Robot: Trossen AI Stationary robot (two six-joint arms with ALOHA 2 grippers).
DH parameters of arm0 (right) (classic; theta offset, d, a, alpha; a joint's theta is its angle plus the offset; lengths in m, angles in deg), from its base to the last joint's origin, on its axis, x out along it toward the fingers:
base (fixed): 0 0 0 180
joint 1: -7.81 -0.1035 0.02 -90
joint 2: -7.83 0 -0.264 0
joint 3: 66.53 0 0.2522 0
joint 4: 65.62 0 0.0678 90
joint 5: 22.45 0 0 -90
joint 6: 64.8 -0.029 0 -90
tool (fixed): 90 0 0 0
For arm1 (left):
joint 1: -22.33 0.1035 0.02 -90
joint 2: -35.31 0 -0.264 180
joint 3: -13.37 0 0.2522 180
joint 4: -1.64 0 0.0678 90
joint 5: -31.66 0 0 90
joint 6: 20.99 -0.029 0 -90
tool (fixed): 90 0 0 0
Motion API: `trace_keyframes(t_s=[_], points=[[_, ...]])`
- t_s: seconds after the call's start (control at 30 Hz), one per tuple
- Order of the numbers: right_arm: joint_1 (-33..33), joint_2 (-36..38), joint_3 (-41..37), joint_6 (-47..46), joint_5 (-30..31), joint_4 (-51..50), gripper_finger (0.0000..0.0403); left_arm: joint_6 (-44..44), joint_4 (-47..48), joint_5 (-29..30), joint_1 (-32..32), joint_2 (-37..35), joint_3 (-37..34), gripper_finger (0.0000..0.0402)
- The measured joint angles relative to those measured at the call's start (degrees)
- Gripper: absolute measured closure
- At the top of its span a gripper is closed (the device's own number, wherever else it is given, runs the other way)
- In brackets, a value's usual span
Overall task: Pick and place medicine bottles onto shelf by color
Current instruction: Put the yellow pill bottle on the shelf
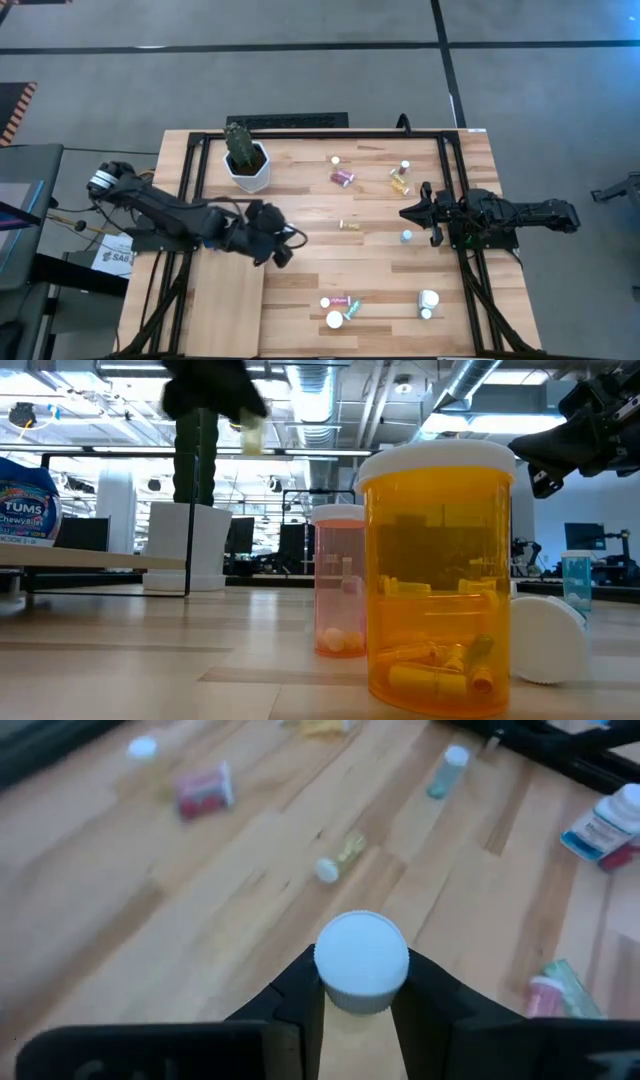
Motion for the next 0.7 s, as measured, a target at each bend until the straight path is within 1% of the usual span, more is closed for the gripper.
trace_keyframes(t_s=[0.07, 0.17, 0.3, 0.47, 0.7], points=[[0.00, 0.00, 0.00, -0.01, 0.00, 0.02, 0.0347, 4.31, 0.40, 1.26, -1.68, -1.61, -2.32, 0.0326], [0.00, 0.00, 0.00, -0.02, 0.00, 0.02, 0.0347, 9.94, 4.79, 3.06, -4.31, -3.55, -5.22, 0.0326], [0.00, 0.00, 0.00, -0.02, 0.00, 0.00, 0.0347, 17.49, 9.74, 4.96, -6.92, -4.27, -8.66, 0.0326], [0.02, 0.00, 0.00, 0.00, 0.00, 0.00, 0.0347, 25.88, 12.09, 6.33, -9.03, -4.27, -12.62, 0.0326], [0.01, 0.00, 0.00, -0.01, 0.00, 0.00, 0.0347, 31.52, 17.61, 6.73, -9.68, -4.24, -15.14, 0.0326]])
